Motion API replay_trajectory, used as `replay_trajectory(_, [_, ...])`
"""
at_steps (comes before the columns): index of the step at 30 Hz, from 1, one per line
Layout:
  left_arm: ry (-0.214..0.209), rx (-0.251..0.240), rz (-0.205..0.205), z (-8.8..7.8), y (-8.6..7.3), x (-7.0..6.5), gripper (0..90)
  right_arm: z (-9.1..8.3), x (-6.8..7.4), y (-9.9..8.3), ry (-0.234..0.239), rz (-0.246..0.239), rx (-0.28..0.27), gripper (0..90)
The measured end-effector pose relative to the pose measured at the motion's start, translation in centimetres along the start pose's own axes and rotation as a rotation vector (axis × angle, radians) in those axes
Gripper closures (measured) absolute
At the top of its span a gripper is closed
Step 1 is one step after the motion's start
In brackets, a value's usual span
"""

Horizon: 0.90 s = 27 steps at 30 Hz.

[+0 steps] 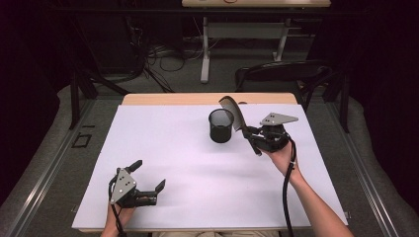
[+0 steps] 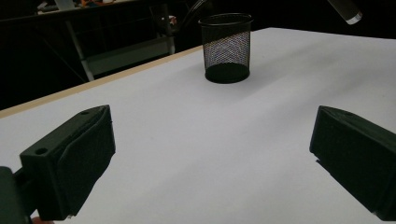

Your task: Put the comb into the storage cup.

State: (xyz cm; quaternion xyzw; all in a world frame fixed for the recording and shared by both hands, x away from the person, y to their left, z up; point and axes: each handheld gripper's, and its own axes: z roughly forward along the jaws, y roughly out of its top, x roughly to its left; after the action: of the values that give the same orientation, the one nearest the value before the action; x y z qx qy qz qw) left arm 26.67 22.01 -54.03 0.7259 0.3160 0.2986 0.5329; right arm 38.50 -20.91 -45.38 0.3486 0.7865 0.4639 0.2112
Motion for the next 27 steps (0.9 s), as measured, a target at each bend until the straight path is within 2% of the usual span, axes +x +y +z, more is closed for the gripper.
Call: replay_trajectory(27, [0.003,-0.002,-0.004,-0.1,0.0,0.0,0.2,0.8,-0.4,1.7,-0.006,0.004,-0.039,72.6])
